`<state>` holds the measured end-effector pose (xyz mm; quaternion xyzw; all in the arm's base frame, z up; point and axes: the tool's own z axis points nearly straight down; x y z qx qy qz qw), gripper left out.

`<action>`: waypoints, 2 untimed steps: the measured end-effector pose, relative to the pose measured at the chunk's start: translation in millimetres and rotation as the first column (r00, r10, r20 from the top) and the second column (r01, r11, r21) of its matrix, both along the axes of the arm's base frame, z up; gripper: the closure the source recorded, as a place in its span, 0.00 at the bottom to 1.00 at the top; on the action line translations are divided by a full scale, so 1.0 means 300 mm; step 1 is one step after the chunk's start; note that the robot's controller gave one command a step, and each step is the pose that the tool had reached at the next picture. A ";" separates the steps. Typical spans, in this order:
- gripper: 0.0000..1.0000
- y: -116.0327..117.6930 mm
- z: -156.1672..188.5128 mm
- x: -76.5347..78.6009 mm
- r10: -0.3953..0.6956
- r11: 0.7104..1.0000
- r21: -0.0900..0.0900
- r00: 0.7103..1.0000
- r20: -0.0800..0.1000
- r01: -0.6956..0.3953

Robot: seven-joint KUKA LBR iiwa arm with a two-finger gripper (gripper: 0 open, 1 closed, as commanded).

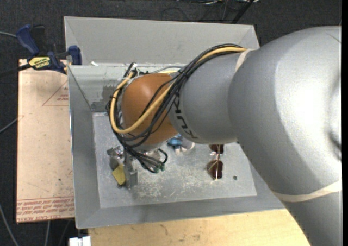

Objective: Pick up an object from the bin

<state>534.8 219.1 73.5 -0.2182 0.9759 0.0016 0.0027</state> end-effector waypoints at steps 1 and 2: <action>1.00 -0.005 -0.003 -0.007 -0.013 1.000 0.001 1.000 0.004 0.013; 1.00 -0.007 0.012 -0.012 -0.011 1.000 -0.002 1.000 -0.004 0.011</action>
Offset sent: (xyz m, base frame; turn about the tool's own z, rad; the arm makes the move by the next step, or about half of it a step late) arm -0.0002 0.0001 0.1130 0.0000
